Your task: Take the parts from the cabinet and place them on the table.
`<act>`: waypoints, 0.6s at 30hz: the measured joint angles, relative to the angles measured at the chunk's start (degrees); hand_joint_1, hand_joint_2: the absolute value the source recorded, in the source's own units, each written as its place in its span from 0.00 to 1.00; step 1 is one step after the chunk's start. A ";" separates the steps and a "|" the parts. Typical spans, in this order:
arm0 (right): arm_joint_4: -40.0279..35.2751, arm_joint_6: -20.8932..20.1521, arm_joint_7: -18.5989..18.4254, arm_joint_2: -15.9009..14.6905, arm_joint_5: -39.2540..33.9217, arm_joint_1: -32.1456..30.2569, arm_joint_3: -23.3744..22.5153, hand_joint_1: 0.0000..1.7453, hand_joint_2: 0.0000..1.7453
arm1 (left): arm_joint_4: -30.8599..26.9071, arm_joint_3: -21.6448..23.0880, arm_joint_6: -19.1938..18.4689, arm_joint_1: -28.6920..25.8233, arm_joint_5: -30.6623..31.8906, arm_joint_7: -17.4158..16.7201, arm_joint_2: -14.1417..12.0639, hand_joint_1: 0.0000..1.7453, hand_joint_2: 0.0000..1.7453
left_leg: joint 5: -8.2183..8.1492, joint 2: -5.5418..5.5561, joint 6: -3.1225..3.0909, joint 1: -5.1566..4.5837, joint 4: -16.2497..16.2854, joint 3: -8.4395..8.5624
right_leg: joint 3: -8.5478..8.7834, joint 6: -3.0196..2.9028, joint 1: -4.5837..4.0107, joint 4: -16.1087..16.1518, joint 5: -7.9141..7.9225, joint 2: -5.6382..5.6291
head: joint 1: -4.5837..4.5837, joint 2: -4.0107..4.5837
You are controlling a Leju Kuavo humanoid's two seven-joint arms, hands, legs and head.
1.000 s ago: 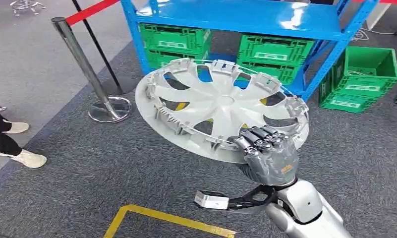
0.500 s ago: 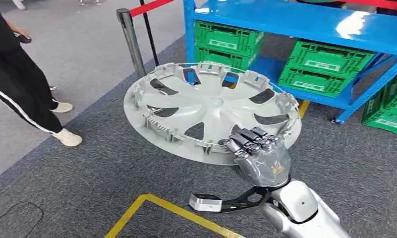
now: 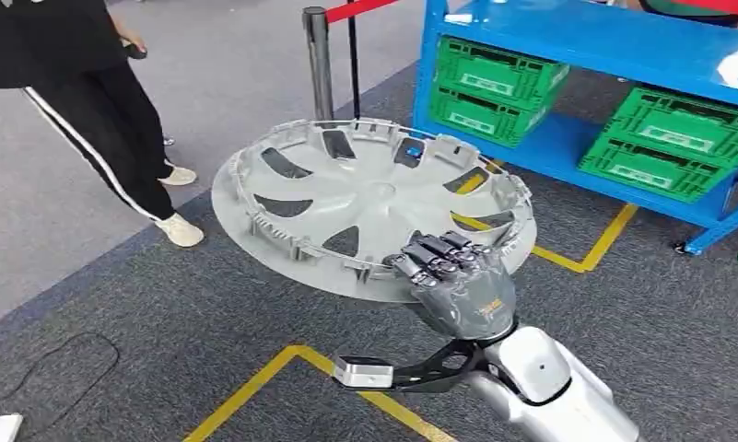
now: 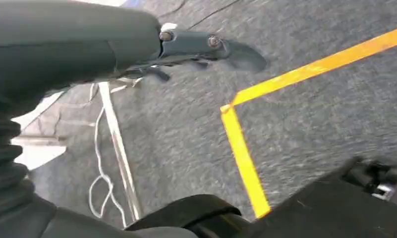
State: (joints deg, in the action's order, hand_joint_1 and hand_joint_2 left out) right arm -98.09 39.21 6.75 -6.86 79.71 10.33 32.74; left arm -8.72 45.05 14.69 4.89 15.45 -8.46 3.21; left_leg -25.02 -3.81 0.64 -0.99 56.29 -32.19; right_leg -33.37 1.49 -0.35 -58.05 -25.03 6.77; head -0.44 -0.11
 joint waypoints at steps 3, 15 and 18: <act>0.24 0.00 -0.35 0.00 -0.02 0.30 0.41 1.00 1.00 | 0.00 0.04 -0.13 0.01 0.11 -0.07 0.07 0.00 1.00 | 0.60 2.23 -1.20 0.20 -0.30 -0.21 | -0.46 0.95 0.50 -0.62 -0.82 -0.70 | -0.11 0.00; 0.96 0.02 -0.83 -0.02 0.11 0.18 1.40 1.00 1.00 | 0.00 0.09 -0.63 0.73 0.59 -0.15 0.57 0.00 1.00 | 1.24 10.51 -0.87 0.54 0.58 -1.46 | -0.09 0.86 1.27 -0.83 -0.58 -10.81 | 0.07 0.00; 0.96 0.02 -1.05 -0.04 0.07 0.29 1.42 1.00 1.00 | 0.00 0.09 -0.63 0.74 0.61 -0.17 0.44 0.00 1.00 | 1.01 10.56 -0.09 0.81 0.81 -1.92 | 0.03 0.00 1.29 -0.49 -0.28 -8.95 | 0.15 0.00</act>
State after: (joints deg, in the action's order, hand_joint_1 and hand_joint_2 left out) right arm -97.13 39.23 5.70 -6.91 79.78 10.62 34.16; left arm -8.72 45.13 14.05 5.63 16.07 -8.63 3.65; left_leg -24.02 6.74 0.55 -0.19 57.10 -34.11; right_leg -33.35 1.49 0.94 -58.54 -25.31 -2.18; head -0.28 -0.11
